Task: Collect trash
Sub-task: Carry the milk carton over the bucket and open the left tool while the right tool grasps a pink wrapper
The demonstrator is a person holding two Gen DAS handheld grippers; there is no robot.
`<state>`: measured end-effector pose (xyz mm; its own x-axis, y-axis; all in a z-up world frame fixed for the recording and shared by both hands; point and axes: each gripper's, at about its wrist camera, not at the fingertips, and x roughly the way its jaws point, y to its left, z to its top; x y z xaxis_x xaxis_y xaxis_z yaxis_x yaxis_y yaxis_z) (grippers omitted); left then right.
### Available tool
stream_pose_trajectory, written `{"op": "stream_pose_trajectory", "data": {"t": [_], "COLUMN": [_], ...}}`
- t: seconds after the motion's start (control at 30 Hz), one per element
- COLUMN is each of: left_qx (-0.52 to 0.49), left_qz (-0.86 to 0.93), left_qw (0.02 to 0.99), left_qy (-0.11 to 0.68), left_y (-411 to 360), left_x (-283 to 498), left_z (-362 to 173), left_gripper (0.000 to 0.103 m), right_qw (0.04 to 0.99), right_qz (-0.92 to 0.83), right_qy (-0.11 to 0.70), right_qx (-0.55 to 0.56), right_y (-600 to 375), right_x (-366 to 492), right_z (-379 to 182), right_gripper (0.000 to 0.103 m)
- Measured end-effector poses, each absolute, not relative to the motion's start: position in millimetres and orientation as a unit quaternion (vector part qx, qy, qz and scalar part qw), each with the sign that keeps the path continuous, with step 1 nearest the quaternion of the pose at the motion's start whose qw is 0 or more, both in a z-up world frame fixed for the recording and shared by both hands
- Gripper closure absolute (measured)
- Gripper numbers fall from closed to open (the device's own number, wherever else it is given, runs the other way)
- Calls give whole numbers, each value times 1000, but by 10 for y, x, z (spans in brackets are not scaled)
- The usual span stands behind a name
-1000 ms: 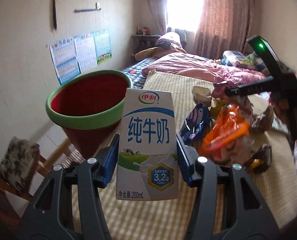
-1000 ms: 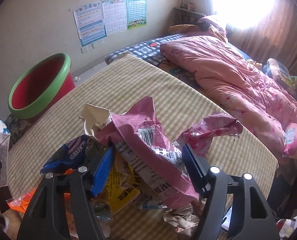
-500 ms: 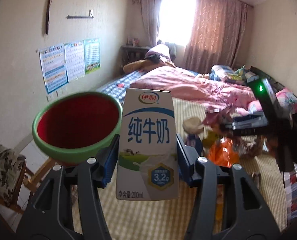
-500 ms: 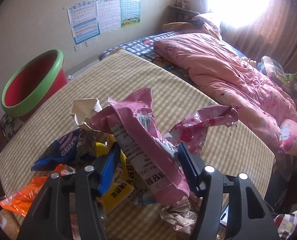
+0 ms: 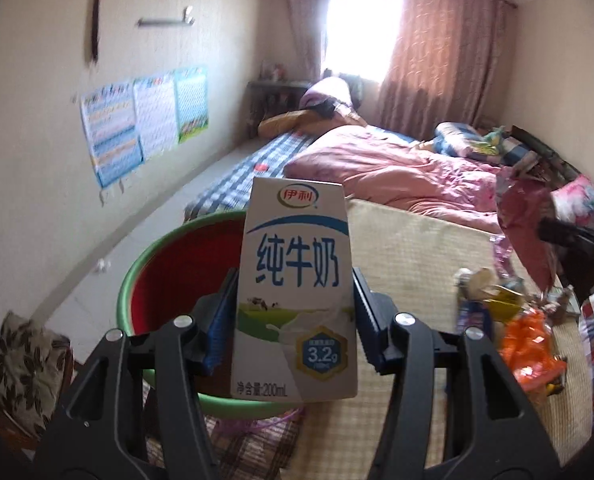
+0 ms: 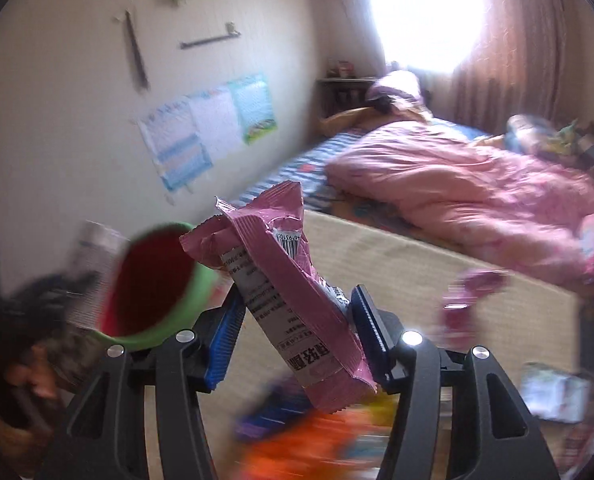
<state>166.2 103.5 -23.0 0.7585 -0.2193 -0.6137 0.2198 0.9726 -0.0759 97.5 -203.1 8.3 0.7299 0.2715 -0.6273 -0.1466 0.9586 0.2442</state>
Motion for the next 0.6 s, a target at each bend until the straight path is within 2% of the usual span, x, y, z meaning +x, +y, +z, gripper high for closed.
{"op": "stream_pose_trajectory", "data": {"t": [0.23,0.5,0.53,0.57,0.6], "left_qx": [-15,-16,-14,-14,-15], "left_qz": [-104,-108,-108,-107,-105], "left_qw": [931,922,922,922,923], "left_qy": [351,371,372,372,371], "left_y": [1371,1538,1563,1583,1588], "left_x": [1978,2089,2102,2111,2123], "left_z": [-400,-551,-571,-579,-573], "left_gripper": [52,52,51,44,38], "right_qw": [895,877,876,876,877], "right_qz": [182,188,188,186,183], "right_qy": [375,398,398,398,397], "right_qx": [157,193,196,197,198], "right_y": [-1157,-696,-674,-649,-627], "right_x": [1470,1879,1894,1913,1918], "right_z": [-90,-203,-194,-200,-203], "right_gripper": [49,46,46,45,38]}}
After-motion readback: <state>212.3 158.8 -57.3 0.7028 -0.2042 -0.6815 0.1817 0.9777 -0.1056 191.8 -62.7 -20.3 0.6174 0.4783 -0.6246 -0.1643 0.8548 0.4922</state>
